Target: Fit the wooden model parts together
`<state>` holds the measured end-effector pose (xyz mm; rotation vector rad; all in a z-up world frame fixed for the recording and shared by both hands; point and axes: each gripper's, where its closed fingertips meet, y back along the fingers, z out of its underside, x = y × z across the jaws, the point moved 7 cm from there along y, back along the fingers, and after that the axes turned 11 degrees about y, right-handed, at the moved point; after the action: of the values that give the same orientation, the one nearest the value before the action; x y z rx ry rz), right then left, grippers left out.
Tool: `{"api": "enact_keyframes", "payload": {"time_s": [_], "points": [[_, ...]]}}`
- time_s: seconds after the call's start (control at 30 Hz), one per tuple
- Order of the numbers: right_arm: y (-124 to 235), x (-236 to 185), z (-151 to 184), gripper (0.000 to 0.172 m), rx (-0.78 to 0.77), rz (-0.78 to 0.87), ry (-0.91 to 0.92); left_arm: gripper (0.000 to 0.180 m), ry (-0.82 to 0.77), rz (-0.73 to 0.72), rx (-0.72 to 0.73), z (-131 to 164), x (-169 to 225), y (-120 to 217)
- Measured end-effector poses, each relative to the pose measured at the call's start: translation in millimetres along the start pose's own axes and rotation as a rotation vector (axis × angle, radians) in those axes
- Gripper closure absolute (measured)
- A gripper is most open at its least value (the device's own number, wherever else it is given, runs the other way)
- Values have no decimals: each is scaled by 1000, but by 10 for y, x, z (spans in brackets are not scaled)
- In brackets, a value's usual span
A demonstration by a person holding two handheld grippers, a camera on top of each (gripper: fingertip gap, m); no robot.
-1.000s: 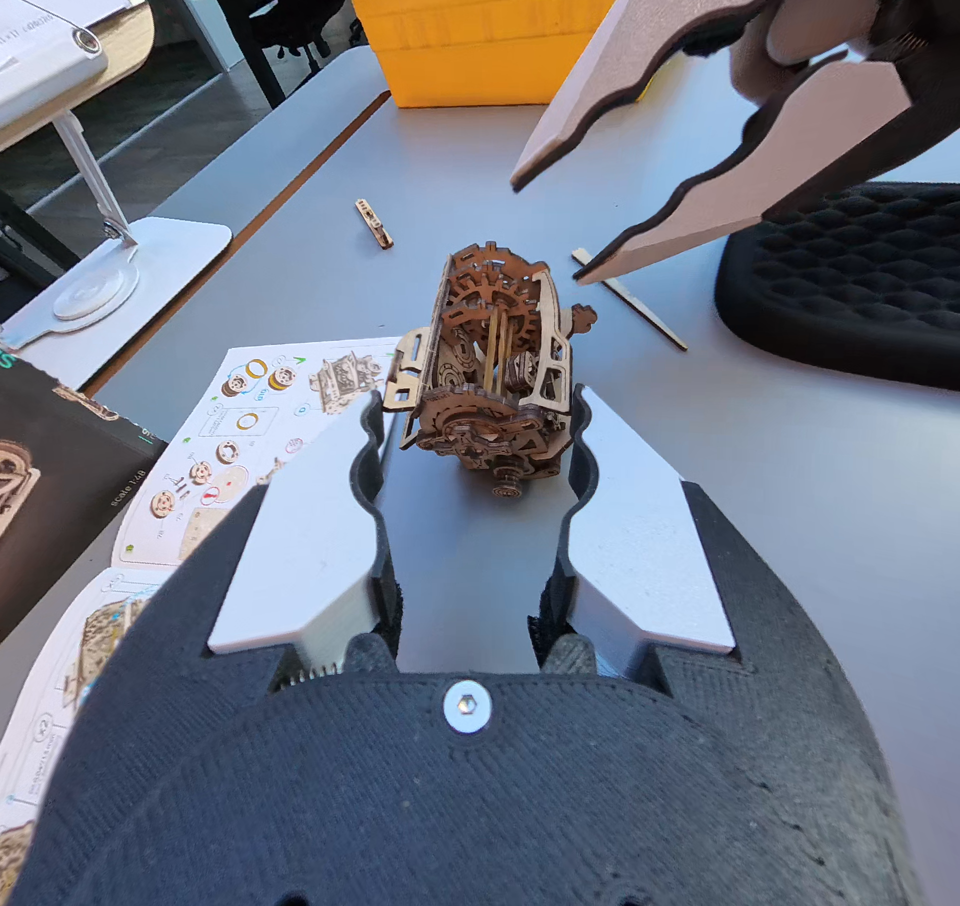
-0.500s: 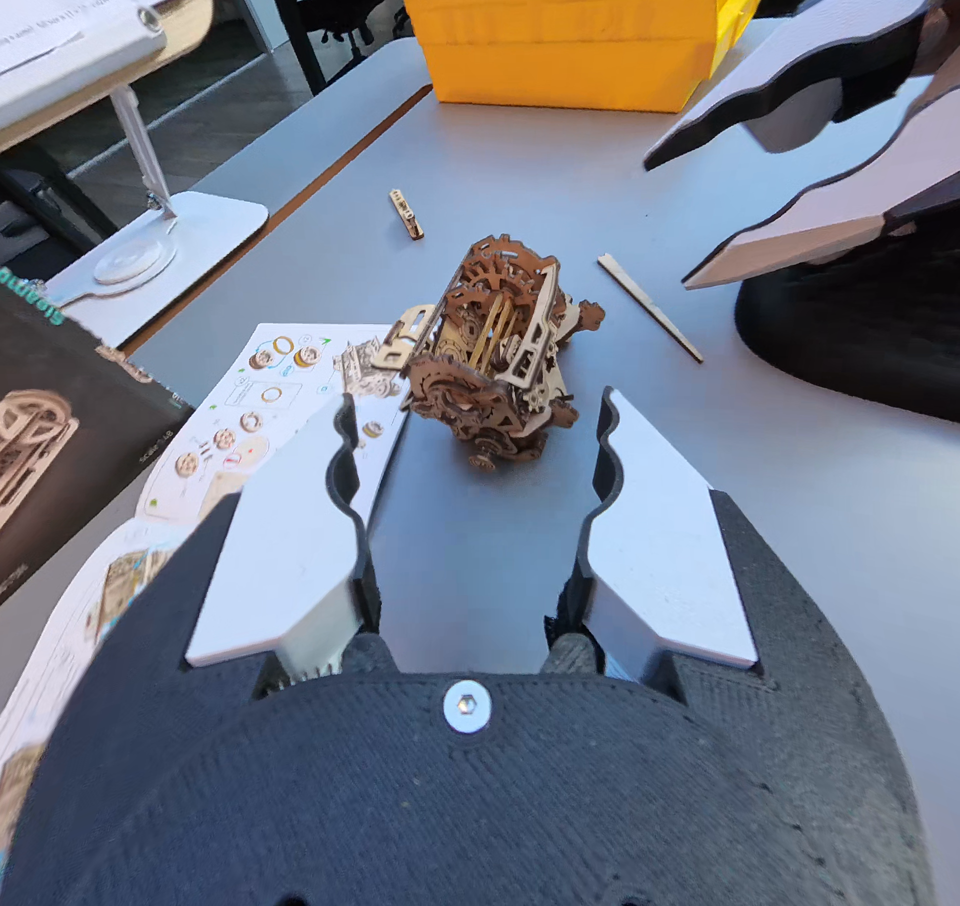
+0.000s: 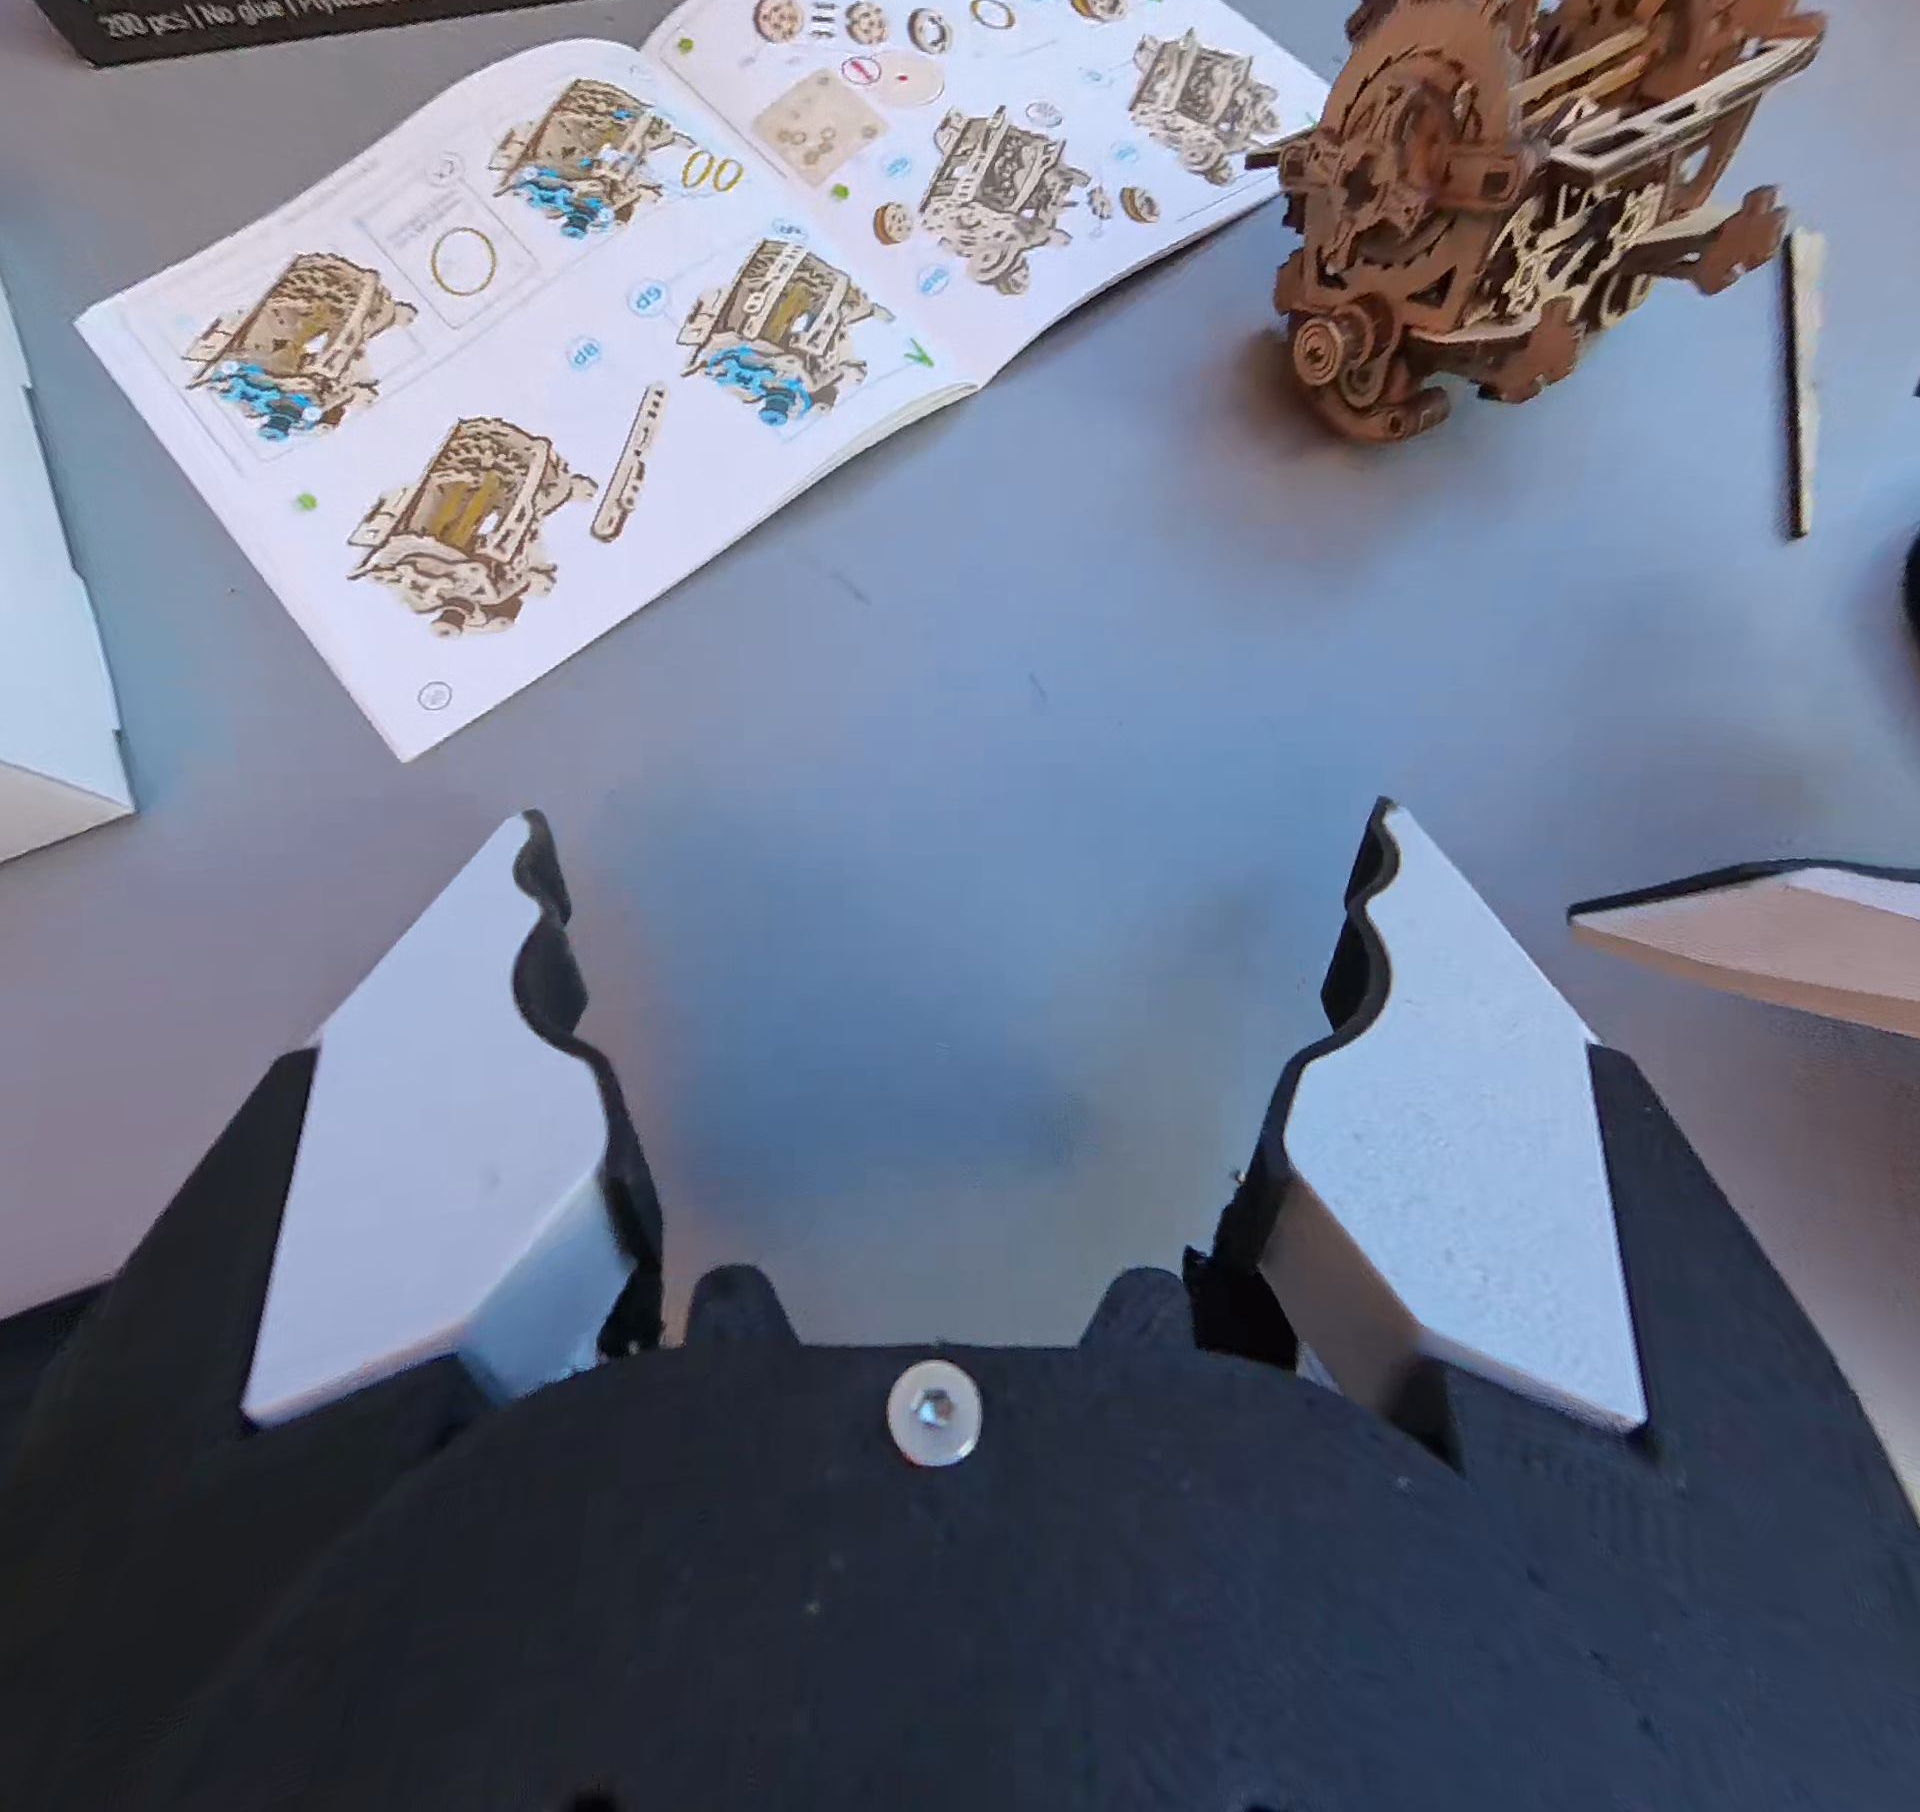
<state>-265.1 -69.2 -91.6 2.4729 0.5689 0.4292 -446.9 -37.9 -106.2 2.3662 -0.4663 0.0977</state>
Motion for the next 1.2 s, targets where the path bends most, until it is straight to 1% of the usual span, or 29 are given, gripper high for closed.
{"api": "enact_keyframes", "payload": {"time_s": [0.03, 0.13, 0.2, 0.3, 0.4, 0.5, 0.57, 1.0, 1.03, 1.1, 1.13, 1.2], "points": [[-45, -39, 2, 26, 1, -1, -18, 34, -6, -13, 4, 18, 1, -4], [-197, -108, 17, 26, -13, 25, -24, 30, 19, -14, -24, 98, 20, -66], [-279, -132, 43, 26, -52, 35, -35, 29, 13, -69, -24, 102, 2, -82], [-332, -128, 34, 26, -79, 43, -58, 31, 9, -106, -15, 90, -14, -88], [-400, -88, 62, 24, -138, 48, -100, 29, 29, -146, -47, 110, -61, -110], [-438, -13, 45, 23, -134, 77, -133, 23, 39, -175, -55, 120, -110, -101], [-463, 4, 43, 23, -148, 98, -134, 23, 48, -175, -55, 129, -118, -97], [-438, 8, 35, 21, -145, 144, -114, 24, 73, -197, -48, 148, -99, -82], [-426, 22, 35, 20, -142, 169, -116, 24, 73, -197, -47, 148, -99, -83], [-380, 76, 23, 22, -116, 269, -129, 24, 73, -197, -48, 147, -99, -83], [-371, 70, 13, 27, -105, 271, -120, 24, 73, -197, -48, 147, -98, -83], [-381, 98, 44, 28, -141, 294, -140, 24, 73, -197, -48, 146, -99, -84]]}}
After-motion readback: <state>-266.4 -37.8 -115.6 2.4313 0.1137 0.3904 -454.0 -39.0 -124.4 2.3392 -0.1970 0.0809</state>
